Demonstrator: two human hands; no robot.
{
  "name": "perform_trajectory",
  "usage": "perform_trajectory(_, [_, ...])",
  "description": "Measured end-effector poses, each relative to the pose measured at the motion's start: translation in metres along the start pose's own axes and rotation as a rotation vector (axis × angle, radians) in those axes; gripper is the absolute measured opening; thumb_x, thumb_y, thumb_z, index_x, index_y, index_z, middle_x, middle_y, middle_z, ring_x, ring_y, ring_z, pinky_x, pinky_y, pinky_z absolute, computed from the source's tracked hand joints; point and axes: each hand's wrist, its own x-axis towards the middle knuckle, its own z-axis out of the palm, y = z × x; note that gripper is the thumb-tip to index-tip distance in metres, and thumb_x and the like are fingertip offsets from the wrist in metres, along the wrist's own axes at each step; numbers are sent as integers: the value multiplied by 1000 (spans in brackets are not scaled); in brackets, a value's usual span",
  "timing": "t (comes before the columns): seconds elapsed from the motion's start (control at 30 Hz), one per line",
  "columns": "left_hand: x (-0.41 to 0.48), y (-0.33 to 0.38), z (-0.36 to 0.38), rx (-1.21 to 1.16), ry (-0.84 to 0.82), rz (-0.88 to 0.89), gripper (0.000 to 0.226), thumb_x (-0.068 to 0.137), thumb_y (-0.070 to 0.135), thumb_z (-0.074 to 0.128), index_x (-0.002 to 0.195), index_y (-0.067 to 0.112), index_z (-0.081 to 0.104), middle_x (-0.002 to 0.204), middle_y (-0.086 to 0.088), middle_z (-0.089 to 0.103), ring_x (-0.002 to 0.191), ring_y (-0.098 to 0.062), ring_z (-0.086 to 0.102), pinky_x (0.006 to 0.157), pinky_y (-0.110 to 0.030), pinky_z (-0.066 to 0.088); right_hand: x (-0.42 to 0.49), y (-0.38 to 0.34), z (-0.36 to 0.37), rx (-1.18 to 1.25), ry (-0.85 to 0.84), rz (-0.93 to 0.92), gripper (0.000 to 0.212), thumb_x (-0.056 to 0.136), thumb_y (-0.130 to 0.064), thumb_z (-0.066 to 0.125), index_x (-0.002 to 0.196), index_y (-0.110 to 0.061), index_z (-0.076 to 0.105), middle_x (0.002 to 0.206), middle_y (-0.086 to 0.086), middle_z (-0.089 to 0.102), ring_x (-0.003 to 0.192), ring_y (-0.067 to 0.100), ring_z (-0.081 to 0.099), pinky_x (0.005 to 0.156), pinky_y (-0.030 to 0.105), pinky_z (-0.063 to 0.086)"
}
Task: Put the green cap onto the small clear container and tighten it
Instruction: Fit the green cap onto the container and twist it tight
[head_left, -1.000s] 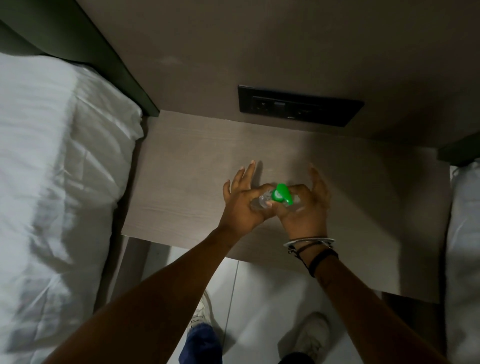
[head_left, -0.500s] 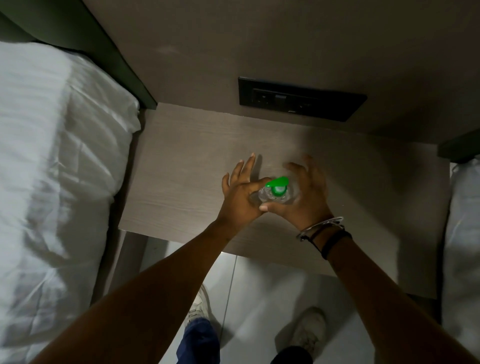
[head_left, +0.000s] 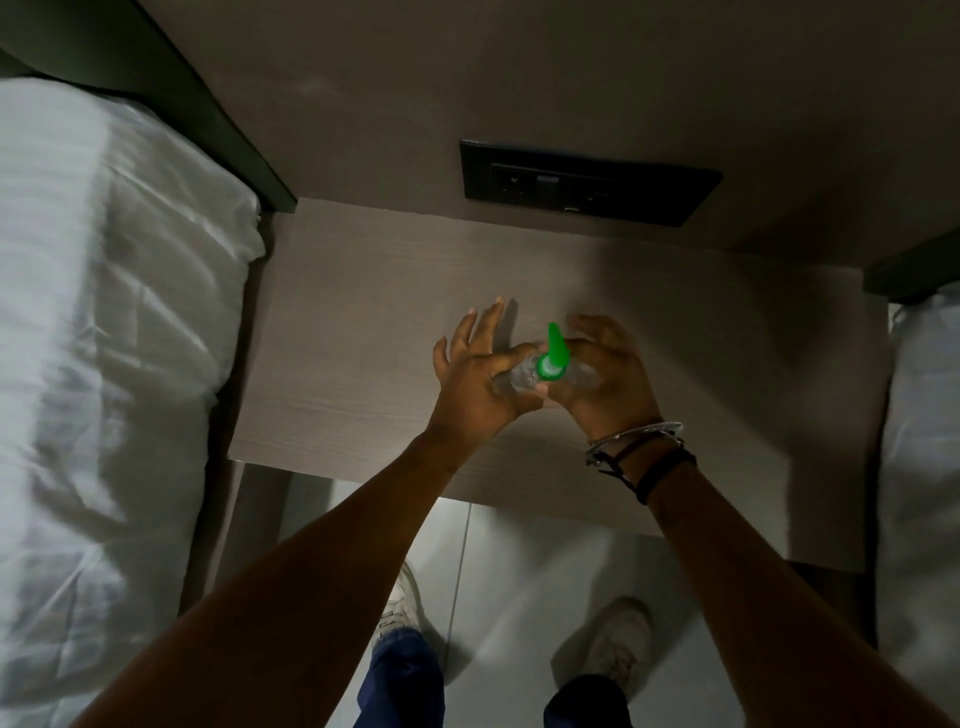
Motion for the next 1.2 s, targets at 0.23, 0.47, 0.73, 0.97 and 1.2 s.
perform_trajectory(0.23, [-1, 12, 12, 2, -62, 55, 52, 67, 38, 80, 115, 31, 63, 156, -6, 22, 144, -31, 9, 109, -65, 9, -11, 10, -7, -35, -4, 70, 75, 48, -35, 88, 114, -25, 56, 135, 7, 45, 128, 27, 38, 105, 51, 37])
perform_trajectory(0.47, [-4, 4, 2, -19, -29, 25, 46, 69, 42, 77, 112, 28, 65, 155, -7, 28, 143, -32, 13, 108, -66, 10, -6, 4, 5, -102, 35, 95, 55, 45, -42, 88, 86, -17, 61, 121, 13, 55, 116, 32, 48, 95, 54, 42])
perform_trajectory(0.73, [2, 11, 6, -48, -60, 22, 54, 64, 41, 80, 114, 32, 63, 156, -4, 24, 144, -28, 9, 109, -63, 10, -10, 15, -3, 59, 37, 35, 37, 65, -19, 79, 98, -29, 67, 132, -11, 46, 128, 21, 36, 105, 51, 36])
perform_trajectory(0.97, [0, 7, 1, -21, -45, 26, 53, 64, 38, 81, 113, 26, 66, 154, -9, 28, 143, -33, 13, 108, -65, 11, -6, 2, 8, 2, 96, 48, 62, 47, -31, 89, 97, -12, 57, 121, 15, 51, 114, 31, 48, 93, 54, 45])
perform_trajectory(1.2, [7, 12, 9, -76, -31, 24, 54, 62, 50, 77, 112, 34, 64, 155, -3, 27, 143, -28, 11, 109, -62, 10, -1, 10, -11, 21, 66, 0, 38, 59, -25, 84, 92, -23, 67, 129, 0, 53, 124, 23, 41, 101, 51, 41])
